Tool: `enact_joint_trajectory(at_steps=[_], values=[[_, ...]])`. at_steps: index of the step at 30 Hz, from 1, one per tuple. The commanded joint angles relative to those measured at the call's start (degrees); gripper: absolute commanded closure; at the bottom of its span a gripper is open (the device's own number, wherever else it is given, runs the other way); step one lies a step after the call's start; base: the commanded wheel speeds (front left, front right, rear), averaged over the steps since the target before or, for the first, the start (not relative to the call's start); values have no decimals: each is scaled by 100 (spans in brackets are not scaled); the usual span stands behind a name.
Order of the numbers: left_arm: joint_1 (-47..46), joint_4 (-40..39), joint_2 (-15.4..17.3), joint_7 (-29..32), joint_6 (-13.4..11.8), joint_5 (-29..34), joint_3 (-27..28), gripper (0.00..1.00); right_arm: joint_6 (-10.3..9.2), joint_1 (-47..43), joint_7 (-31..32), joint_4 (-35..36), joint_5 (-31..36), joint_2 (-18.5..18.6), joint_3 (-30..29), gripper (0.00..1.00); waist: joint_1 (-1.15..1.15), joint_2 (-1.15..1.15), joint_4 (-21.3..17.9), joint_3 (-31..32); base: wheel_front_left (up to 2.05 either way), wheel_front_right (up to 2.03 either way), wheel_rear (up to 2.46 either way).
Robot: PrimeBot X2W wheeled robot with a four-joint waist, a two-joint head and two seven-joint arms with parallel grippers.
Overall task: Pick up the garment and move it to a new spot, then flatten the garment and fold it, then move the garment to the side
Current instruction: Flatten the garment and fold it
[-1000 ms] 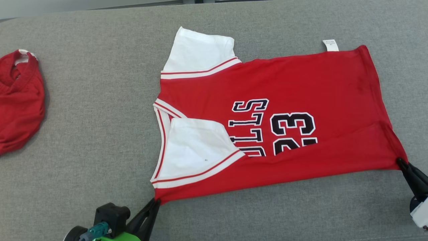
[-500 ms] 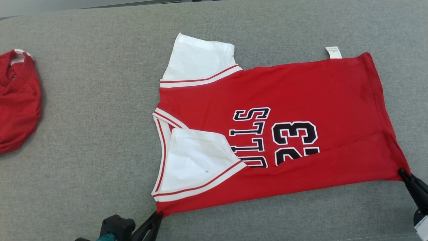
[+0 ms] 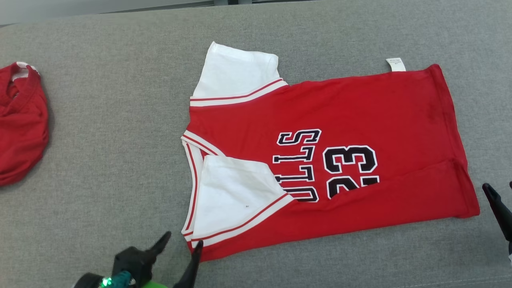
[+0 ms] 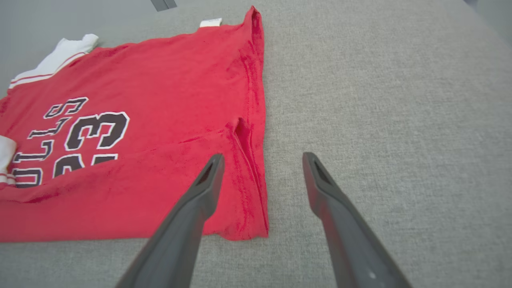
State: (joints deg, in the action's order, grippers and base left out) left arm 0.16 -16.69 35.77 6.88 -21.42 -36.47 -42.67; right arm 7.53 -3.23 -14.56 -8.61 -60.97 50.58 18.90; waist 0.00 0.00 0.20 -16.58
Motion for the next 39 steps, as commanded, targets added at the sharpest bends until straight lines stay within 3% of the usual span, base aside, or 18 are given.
enact_joint_trajectory(at_steps=[1,5,11,15,24,33,39], values=[[-187,-133,93,-60,-73,30,140,0,-9,10,-36,100,166,-85,-115,0,0,0,-18,12,0,0,0],[-694,-441,256,-62,-6,17,533,0,-9,155,-60,378,660,-403,-441,0,0,0,-14,-10,0,0,0],[-2314,-271,231,569,649,-401,945,0,-9,628,6,592,1158,-873,-425,0,0,0,-77,-286,0,0,0],[-3674,495,48,1300,1149,-716,999,0,-9,1109,72,621,1365,-1102,-263,0,0,0,-219,-614,0,0,0],[-5872,2398,-332,2662,1839,-925,755,0,-9,2244,26,447,1518,-1522,454,0,0,0,-793,-1305,0,0,0],[-6726,3611,-423,3505,2134,-910,465,0,-9,2456,-68,214,1344,-1702,675,0,0,0,-1215,-1649,0,0,0],[-7057,3936,-386,3635,2177,-680,311,0,-9,2512,-66,276,1454,-1863,615,0,0,0,-1309,-1822,0,0,0]])
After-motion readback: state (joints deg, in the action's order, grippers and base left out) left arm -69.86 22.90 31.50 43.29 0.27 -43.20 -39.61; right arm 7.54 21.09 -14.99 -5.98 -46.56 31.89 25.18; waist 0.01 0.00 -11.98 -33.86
